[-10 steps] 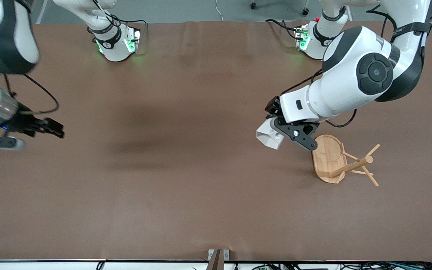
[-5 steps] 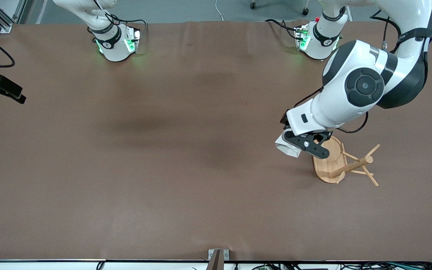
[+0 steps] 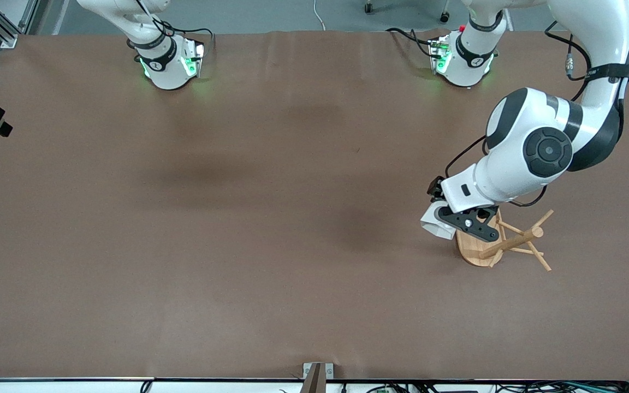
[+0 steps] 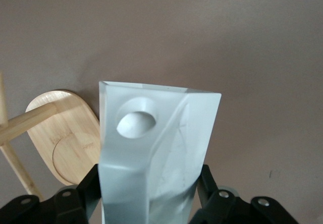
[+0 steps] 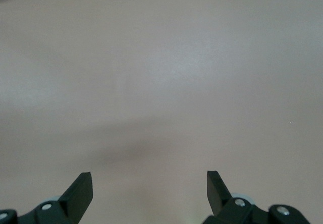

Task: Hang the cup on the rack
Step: 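Move the cup with the left gripper over the wooden rack's pegs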

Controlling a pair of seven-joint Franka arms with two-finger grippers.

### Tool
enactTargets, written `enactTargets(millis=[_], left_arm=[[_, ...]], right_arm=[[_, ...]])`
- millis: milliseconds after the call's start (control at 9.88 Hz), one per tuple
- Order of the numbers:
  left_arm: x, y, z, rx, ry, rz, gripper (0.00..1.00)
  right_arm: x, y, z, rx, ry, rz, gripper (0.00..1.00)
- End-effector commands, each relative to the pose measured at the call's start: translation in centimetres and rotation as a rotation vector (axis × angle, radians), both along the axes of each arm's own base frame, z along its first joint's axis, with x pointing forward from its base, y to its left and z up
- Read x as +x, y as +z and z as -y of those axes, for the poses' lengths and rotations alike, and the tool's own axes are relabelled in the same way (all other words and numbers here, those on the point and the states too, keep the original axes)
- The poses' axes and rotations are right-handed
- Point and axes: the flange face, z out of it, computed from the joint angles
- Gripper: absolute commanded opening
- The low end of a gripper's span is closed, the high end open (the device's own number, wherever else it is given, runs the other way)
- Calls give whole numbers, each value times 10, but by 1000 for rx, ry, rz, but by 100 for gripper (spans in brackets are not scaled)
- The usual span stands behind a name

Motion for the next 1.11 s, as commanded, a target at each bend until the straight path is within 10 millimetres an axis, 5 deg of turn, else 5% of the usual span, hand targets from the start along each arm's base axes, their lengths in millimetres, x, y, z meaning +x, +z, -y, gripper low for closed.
enactTargets(millis=[0,1013], left_arm=[[-11,-7,-21,20,42,-18,0],[-12,-26,-70,10,143,-76,1]], right_arm=[[0,-1,3,-2,28,-28,100],[-2,-5,4,0,25,-55,100]])
